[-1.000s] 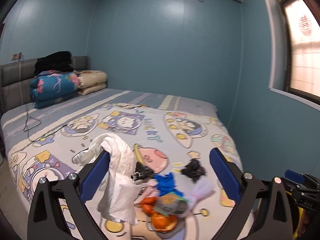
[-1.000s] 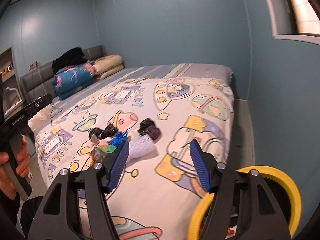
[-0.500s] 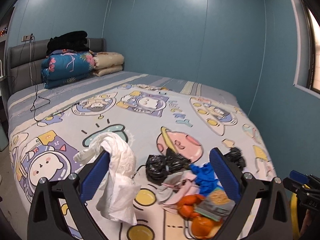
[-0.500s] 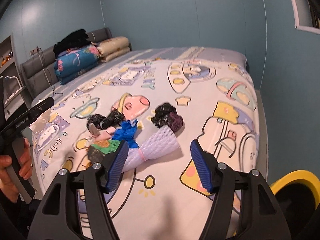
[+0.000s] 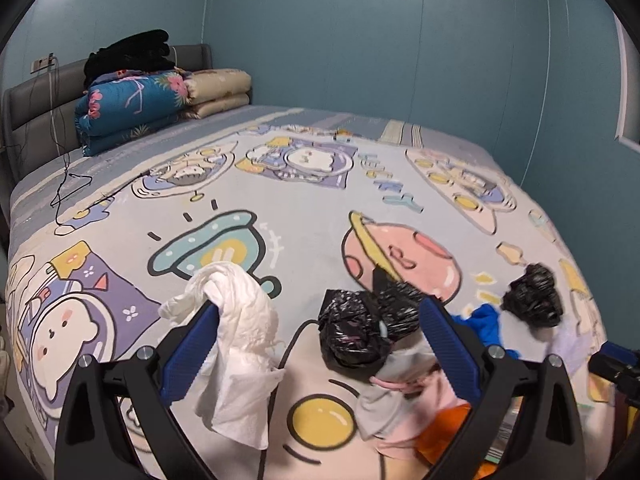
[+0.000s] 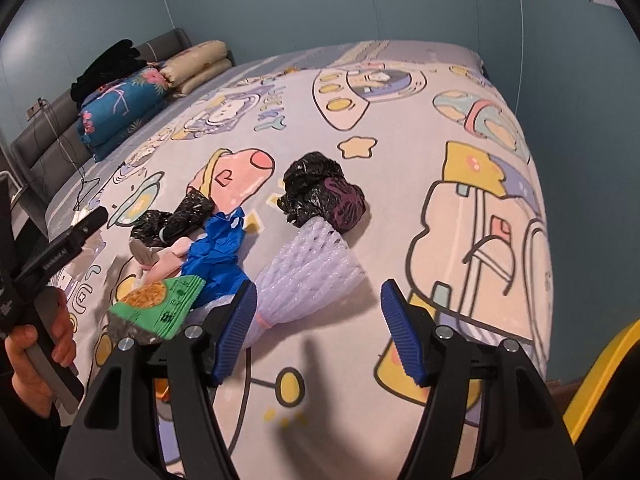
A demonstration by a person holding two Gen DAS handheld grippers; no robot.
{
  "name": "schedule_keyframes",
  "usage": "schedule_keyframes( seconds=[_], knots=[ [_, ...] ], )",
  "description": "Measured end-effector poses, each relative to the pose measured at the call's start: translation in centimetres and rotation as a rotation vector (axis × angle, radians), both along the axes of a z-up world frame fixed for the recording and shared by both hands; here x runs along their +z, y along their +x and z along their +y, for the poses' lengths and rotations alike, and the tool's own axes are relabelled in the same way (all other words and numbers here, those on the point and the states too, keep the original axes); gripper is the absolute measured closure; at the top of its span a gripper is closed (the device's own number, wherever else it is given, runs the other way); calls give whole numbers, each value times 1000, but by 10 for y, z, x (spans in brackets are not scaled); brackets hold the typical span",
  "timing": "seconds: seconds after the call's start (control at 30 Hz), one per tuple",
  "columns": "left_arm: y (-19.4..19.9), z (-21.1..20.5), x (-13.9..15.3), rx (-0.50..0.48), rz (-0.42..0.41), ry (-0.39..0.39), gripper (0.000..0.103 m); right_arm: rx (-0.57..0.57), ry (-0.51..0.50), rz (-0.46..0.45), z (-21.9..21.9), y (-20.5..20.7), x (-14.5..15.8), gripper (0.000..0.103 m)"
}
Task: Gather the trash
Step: 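Grasp black plastic bag with the left tool while the right tool grasps white foam net, then carry the black bag and white foam net in both tools over the bin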
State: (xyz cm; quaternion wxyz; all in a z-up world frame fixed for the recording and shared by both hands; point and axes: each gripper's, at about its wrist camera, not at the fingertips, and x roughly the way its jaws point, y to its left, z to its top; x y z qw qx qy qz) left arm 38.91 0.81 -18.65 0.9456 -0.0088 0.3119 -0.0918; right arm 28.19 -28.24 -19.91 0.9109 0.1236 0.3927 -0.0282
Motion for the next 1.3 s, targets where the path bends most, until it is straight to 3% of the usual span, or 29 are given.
schedule_keyframes(
  seconds=[0.37, 0.43, 0.57, 0.6, 0.67, 0.9, 1.03, 1.3],
  knots=[
    [57, -7, -38, -60, 171, -1, 12, -5, 5, 66, 12, 31, -16, 42],
    [65, -13, -46, -91, 206, -4, 22, -9, 9, 83, 12, 36, -20, 42],
    [76, -20, -58, -124, 245, -17, 26, -16, 0, 106, 15, 43, -27, 43],
    [80, -22, -59, -136, 256, -31, 32, -15, -5, 108, 17, 44, -28, 43],
    [84, -25, -62, -140, 273, -42, 36, -11, -15, 114, 21, 46, -30, 44],
    [89, -36, -68, -151, 288, -1, 69, -14, -43, 156, 24, 51, -36, 45],
    [88, -35, -67, -149, 279, 0, 82, -11, -66, 158, 29, 48, -34, 52],
    [79, -23, -57, -146, 257, -36, 87, 0, -64, 136, 31, 41, -22, 81]
  ],
)
